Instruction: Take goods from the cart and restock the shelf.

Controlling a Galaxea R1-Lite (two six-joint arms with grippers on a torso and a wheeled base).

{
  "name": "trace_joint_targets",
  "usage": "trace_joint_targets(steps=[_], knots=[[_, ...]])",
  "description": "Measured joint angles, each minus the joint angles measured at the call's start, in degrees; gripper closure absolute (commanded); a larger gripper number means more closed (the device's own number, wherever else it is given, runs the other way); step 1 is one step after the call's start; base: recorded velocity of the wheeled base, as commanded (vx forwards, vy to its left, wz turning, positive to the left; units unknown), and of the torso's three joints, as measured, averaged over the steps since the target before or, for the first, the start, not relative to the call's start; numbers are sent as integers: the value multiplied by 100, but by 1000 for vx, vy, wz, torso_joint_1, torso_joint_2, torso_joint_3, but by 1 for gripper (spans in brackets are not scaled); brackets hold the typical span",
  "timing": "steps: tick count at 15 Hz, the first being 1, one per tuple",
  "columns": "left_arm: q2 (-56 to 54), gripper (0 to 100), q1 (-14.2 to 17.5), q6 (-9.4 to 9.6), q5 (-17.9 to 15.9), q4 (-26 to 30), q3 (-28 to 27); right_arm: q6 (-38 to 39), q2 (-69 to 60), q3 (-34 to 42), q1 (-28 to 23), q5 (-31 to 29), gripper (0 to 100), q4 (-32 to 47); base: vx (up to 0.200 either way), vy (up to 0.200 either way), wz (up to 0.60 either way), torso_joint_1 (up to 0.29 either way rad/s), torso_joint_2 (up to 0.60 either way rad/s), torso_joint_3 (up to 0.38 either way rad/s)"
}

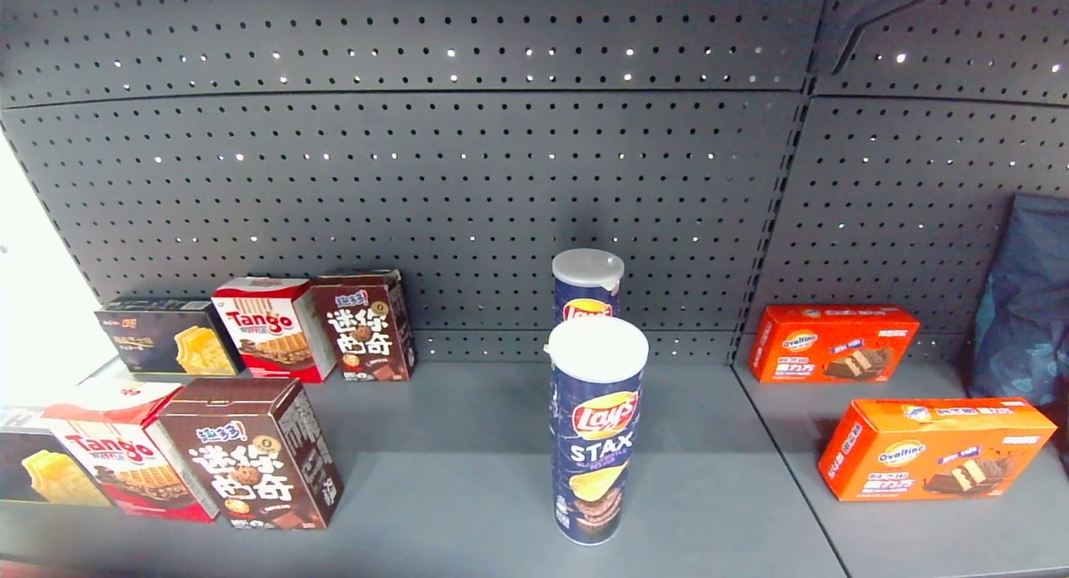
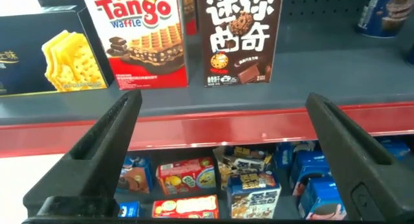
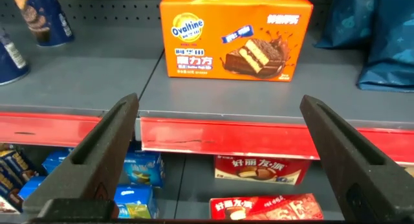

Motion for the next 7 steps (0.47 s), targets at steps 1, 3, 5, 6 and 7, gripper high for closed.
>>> trace_joint_targets(steps=[1,3,5,6,7], knots=[[0,0,0,-2,0,-2,0,0,0,0,0,0,0,0,0,0,0,0,0,0],[0,0,0,0,0,0,2,0,0,0,-5,-2,0,0,0,0,0,0,0,0],[0,0,0,0,0,0,2,0,0,0,-2,0,0,0,0,0,0,0,0,0],[0,0,0,-2,0,0,2,0,0,0,2,-2,0,0,0,0,0,0,0,0],[0,0,0,0,0,0,2,0,0,0,2,0,0,0,0,0,0,0,0,0]])
